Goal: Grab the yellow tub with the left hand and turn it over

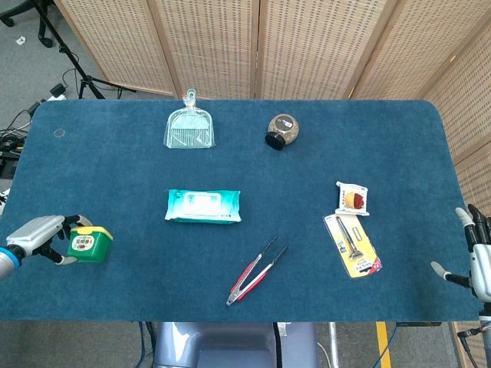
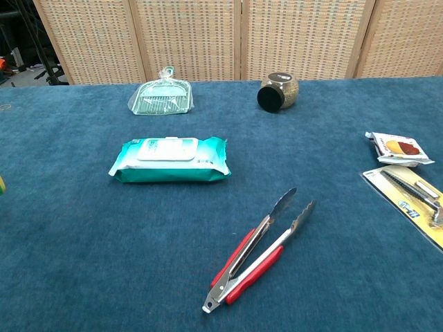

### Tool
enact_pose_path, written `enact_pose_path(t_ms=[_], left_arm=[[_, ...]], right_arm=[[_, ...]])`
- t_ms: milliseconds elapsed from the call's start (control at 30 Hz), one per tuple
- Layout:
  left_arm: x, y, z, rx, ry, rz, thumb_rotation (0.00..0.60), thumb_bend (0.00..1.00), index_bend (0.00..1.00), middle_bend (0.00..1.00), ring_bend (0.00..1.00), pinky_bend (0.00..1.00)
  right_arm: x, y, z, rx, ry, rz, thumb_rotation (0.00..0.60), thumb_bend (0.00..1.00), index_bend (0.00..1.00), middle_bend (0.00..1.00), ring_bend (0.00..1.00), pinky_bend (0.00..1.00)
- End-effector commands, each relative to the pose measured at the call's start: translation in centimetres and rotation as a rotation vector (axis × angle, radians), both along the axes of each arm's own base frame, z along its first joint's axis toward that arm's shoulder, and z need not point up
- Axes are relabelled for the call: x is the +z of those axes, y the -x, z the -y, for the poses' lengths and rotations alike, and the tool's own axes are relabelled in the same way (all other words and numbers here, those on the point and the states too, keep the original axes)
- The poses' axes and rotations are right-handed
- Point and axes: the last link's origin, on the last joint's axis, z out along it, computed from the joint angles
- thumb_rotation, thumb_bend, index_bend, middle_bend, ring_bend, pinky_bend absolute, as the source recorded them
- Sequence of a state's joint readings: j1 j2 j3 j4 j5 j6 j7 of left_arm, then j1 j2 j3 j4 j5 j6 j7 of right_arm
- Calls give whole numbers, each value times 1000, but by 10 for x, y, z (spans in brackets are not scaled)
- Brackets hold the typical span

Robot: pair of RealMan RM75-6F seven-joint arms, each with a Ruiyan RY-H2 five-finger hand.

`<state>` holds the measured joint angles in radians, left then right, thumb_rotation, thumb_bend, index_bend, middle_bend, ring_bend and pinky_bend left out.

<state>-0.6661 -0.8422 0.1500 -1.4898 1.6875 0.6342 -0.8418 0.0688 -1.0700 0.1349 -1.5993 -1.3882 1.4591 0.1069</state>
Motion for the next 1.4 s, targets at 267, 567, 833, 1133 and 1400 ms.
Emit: enact_pose_path(t_ms=[267, 567, 833, 1133, 1400], left_arm=[[-19, -3, -20, 154, 199, -195, 600, 508, 546, 381, 406, 417], [-26, 3, -34, 111, 61, -111, 600, 317, 0, 0, 0, 0], [2, -5, -32, 33, -102, -30, 600, 292, 0, 0, 0, 0], [22, -4, -6, -139, -391, 23, 600, 45, 0, 0, 0, 0], [-9, -1, 36, -197, -690, -1, 600, 6, 0, 0, 0, 0]], right_arm=[[0, 1, 1, -5, -1, -2, 600, 0, 0, 0, 0, 0], [-1, 1, 1, -9, -4, -1, 600, 0, 0, 0, 0, 0], [-1, 1, 2, -10, -7, -2, 600, 0, 0, 0, 0, 0], [-1, 0, 1, 0, -5, -7, 600, 0, 0, 0, 0, 0], [-7, -2, 2, 18, -17, -25, 600, 0, 0, 0, 0, 0]])
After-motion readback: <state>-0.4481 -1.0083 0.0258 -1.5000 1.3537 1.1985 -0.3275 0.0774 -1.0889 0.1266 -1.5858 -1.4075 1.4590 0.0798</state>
